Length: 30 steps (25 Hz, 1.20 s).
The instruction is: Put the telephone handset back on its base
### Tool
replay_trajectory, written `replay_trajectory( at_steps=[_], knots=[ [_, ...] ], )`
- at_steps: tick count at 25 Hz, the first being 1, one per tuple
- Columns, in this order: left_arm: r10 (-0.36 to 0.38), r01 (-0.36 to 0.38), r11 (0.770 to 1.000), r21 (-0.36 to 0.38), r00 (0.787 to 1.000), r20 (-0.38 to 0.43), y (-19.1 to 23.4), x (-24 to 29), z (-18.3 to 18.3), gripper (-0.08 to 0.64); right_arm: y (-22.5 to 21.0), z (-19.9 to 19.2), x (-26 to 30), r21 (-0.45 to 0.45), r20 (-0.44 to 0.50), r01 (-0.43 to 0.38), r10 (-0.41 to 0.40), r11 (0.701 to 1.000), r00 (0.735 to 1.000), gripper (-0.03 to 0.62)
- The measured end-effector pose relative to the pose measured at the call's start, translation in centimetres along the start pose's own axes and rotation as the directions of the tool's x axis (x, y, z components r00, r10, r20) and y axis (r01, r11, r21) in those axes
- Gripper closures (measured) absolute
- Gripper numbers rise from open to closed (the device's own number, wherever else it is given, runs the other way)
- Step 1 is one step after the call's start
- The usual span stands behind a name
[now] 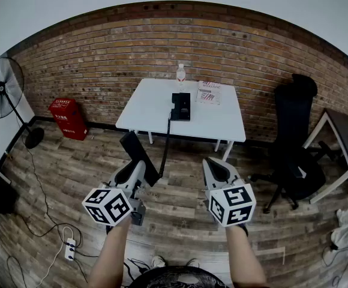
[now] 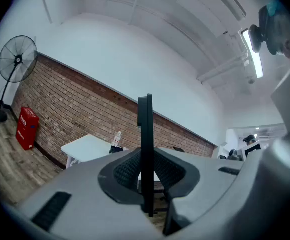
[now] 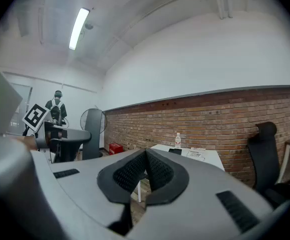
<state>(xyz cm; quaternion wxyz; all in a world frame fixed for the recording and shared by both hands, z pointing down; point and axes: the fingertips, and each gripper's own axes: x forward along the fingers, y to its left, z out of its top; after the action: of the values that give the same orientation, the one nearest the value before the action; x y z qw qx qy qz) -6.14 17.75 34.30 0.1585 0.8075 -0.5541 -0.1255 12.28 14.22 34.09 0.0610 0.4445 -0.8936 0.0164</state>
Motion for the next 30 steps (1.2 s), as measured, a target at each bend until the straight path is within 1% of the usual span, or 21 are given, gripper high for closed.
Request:
replay_trajectory(
  at_steps=[8, 21, 26, 30],
  knots=[
    [0.01, -0.01, 1.0, -0.002, 1.0, -0.015, -1.3, 1.0, -1.4, 0.483, -1.5, -1.0, -0.6, 0.017, -0.008, -0.019, 0.02, 1.0, 1.0, 0.591],
    [0.064, -0.064, 0.998, 0.003, 0.998, -0.027, -3.7, 4.3, -3.8, 0.483, -6.2, -2.4, -1.3, 0.035, -0.011, -0.066, 0.066, 0.997, 0.998, 0.591],
    [0.072, -0.072, 0.997, 0.006, 0.997, -0.035, -3.0, 5.7, -4.2, 0.483, -7.2, -3.0, 0.0, 0.049, -0.009, -0.076, 0.076, 0.996, 0.997, 0.591],
    [0.066, -0.066, 0.998, -0.003, 0.997, -0.042, -1.2, 7.3, -4.2, 0.483, -7.6, -3.4, 2.0, 0.047, -0.02, -0.072, 0.073, 0.996, 0.997, 0.591]
  ],
)
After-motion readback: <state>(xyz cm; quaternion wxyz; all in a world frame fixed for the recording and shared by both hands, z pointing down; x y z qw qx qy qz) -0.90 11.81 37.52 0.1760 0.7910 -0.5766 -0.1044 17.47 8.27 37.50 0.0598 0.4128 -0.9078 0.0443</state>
